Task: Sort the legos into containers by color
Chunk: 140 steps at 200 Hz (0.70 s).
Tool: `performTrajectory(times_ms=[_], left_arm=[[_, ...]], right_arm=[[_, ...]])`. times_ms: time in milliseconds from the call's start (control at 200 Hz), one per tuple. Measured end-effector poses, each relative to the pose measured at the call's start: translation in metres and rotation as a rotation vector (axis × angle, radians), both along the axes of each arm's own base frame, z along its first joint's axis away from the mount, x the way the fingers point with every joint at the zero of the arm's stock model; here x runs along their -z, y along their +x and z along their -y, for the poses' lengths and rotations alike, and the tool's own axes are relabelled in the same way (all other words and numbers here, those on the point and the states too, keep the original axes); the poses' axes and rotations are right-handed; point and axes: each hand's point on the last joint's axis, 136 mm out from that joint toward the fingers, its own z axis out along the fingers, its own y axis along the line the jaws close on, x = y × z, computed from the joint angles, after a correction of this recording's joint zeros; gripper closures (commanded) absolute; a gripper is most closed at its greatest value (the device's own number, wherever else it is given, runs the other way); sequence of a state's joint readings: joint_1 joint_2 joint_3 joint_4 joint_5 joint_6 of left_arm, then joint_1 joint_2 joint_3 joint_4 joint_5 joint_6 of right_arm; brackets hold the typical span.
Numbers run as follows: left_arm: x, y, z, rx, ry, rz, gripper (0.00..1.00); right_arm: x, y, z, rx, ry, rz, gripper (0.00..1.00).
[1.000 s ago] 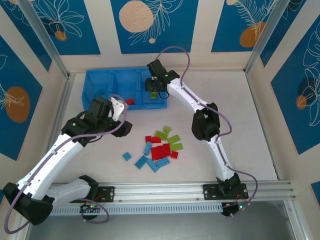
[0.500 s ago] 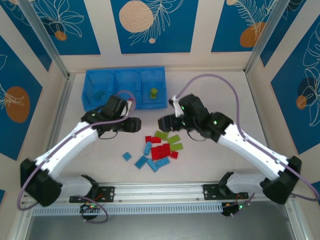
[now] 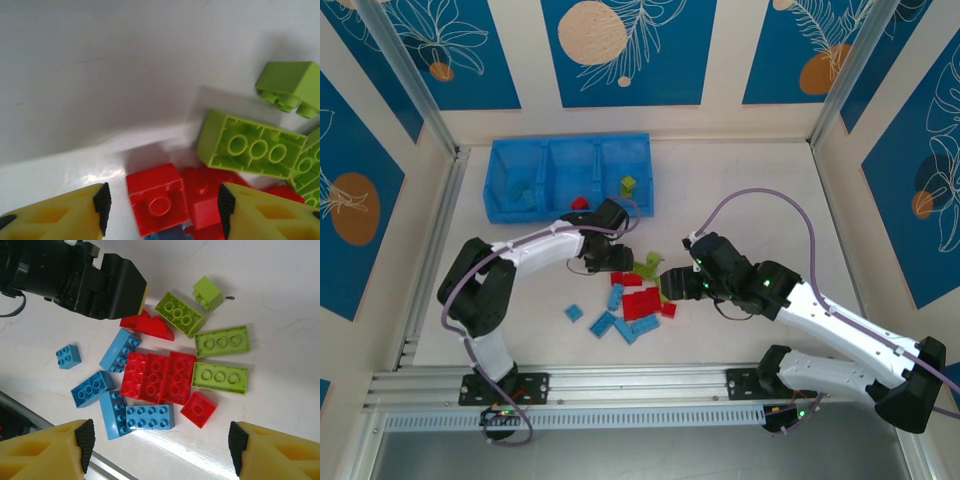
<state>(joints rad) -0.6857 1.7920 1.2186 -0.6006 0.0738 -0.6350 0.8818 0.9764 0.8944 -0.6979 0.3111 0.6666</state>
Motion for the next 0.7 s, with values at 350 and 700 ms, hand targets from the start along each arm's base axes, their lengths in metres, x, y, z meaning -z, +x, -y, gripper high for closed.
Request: performTrajectory(times_ms=[350,700], left_arm=[[0.031,-0.009,-0.016,-0.043,0.096,-0.049,0.49],[0.025,-0.026,-0.038,-0.058,0.123,-0.025,0.79]], right_arm=[[0.002,0.001,0.003,0.011,-0.014,0.001,0.25],[0.001,-0.001,0.002,0.013,-0.008,-0.004,0.26]])
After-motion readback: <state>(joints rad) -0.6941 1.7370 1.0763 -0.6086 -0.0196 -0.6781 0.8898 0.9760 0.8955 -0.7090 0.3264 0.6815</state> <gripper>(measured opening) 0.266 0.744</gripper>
